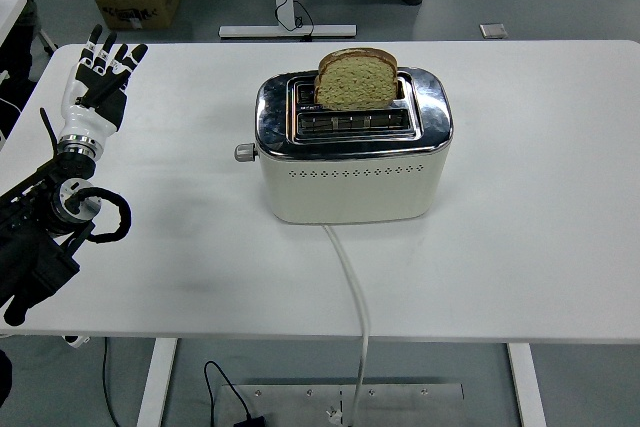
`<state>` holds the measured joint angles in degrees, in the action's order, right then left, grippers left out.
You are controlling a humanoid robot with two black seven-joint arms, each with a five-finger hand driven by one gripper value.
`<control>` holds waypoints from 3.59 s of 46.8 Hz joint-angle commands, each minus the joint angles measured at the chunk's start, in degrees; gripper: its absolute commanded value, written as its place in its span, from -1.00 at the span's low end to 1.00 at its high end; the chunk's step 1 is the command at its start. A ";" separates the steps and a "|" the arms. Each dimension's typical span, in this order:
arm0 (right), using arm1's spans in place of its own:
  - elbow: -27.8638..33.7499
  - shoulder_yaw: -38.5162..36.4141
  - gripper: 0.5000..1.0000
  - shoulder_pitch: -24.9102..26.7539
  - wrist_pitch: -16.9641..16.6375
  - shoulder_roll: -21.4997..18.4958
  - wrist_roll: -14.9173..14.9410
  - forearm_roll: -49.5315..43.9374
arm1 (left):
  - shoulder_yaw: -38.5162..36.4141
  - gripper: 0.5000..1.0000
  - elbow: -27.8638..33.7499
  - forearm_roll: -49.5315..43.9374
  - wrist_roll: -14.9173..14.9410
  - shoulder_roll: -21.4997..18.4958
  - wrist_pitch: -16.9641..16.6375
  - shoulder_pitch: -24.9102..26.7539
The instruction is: Press down toaster
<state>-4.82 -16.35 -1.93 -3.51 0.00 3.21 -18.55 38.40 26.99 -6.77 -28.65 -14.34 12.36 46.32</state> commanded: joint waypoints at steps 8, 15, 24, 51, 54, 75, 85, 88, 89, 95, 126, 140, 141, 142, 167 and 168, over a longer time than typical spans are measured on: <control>-0.02 0.00 0.99 0.00 0.00 0.00 -0.05 0.00 | -0.17 1.00 0.00 0.18 0.00 0.02 -0.14 0.61; -0.02 0.00 0.99 0.00 0.00 0.00 -0.05 0.00 | -0.26 1.00 0.00 0.18 0.00 -0.07 -0.32 0.97; -0.02 0.00 0.99 0.00 0.00 0.00 0.04 0.00 | -0.17 1.00 0.00 0.18 0.09 -0.33 -0.23 0.79; -0.02 0.00 0.99 0.00 0.00 0.00 0.04 0.00 | 0.00 1.00 -0.09 0.09 0.09 -0.77 -0.67 0.79; -0.02 0.00 0.99 0.00 0.00 0.00 -0.05 0.00 | 0.00 1.00 -0.09 0.09 0.09 -0.77 -1.02 0.88; -0.02 0.00 0.99 0.00 0.00 0.00 0.04 0.00 | -0.35 1.00 0.00 4.21 0.26 -2.88 -0.67 0.79; -0.02 0.00 0.99 0.00 0.00 0.00 0.04 0.00 | -0.52 1.00 0.79 11.95 0.26 -4.81 -0.49 0.44; -0.02 0.00 0.99 0.00 0.00 0.00 0.04 0.00 | -0.61 1.00 1.92 14.41 0.26 -5.69 -0.32 0.26; -0.02 0.00 0.99 0.00 0.00 0.00 0.04 0.00 | -0.61 1.00 1.93 14.42 0.26 -5.70 -0.32 0.26; -0.02 0.00 0.99 0.00 0.00 0.00 -0.05 0.00 | -1.23 1.00 8.51 23.38 0.35 -8.77 -0.58 -1.49; -0.02 0.00 0.99 0.00 0.00 0.00 0.04 0.00 | -1.32 1.00 29.52 43.77 0.09 -27.49 2.67 -5.89; -0.02 0.00 0.99 0.00 0.00 0.00 0.04 0.00 | -1.32 1.00 32.95 61.17 -0.44 -31.62 2.76 -8.26; 0.07 0.00 0.99 0.00 0.00 0.00 -0.05 0.00 | -1.32 1.00 33.04 62.31 -0.53 -31.80 2.76 -8.44; -0.02 0.00 0.99 0.00 0.00 0.00 0.04 0.00 | -1.32 1.00 33.30 63.37 -0.79 -31.89 2.76 -8.61; 0.07 0.00 0.99 0.00 0.00 0.00 0.04 0.00 | -1.67 1.00 38.67 79.28 -3.25 -32.24 2.32 -10.20; -0.02 0.00 0.99 0.00 0.00 0.00 0.04 0.00 | -1.67 1.00 38.67 79.72 -3.25 -32.15 2.23 -10.28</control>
<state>-4.83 -16.35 -1.94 -3.52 0.00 3.26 -18.55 36.80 65.67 71.76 -31.91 -46.74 14.69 36.33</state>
